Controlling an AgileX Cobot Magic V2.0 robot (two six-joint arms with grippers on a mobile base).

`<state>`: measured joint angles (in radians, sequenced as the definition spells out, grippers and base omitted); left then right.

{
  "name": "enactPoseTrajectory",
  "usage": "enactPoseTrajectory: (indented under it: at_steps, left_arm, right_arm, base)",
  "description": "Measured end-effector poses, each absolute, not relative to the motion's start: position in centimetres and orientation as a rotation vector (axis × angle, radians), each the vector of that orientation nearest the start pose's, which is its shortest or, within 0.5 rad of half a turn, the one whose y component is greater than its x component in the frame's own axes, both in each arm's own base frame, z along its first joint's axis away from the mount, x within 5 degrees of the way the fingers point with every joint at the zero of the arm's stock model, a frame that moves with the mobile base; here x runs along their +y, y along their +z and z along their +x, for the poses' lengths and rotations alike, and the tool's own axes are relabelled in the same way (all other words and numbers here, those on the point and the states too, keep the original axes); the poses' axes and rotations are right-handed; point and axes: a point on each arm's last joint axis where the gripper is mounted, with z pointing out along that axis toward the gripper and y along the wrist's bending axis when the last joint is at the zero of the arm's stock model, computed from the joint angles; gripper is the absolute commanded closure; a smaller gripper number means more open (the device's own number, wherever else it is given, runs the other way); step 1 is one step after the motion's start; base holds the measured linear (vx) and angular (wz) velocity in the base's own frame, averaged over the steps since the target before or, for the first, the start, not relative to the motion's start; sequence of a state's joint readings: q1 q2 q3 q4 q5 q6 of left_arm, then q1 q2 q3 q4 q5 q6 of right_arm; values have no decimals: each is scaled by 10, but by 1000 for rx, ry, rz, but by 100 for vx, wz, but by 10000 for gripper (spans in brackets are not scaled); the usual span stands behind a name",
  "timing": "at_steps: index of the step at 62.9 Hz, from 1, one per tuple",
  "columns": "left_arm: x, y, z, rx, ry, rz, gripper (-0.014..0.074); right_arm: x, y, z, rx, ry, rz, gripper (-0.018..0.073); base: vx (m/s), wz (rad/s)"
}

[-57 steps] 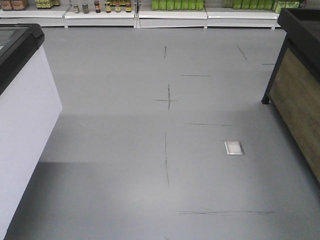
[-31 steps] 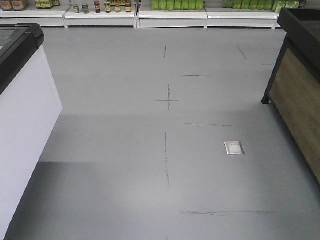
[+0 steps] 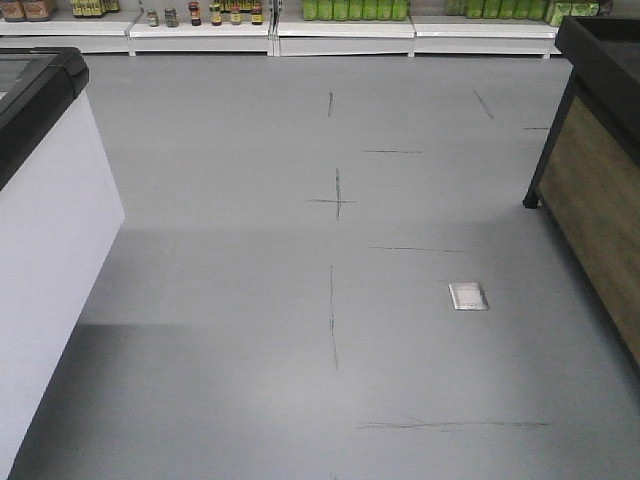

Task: Pick three apples into basket with both arms
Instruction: 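Drive the base forward along the aisle toward the fruit tables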

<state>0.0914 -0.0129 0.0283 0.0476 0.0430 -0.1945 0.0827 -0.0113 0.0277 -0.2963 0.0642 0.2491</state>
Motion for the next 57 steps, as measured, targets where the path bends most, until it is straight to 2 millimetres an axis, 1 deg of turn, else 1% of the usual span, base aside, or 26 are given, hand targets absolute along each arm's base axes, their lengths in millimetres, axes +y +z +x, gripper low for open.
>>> enactPoseTrajectory:
  at_steps: [57]
  left_arm:
    - [5, 200, 56, 1531, -43, -185, 602]
  right_arm:
    - [3, 199, 57, 1559, 14, -86, 564]
  base:
    - [0, 0]
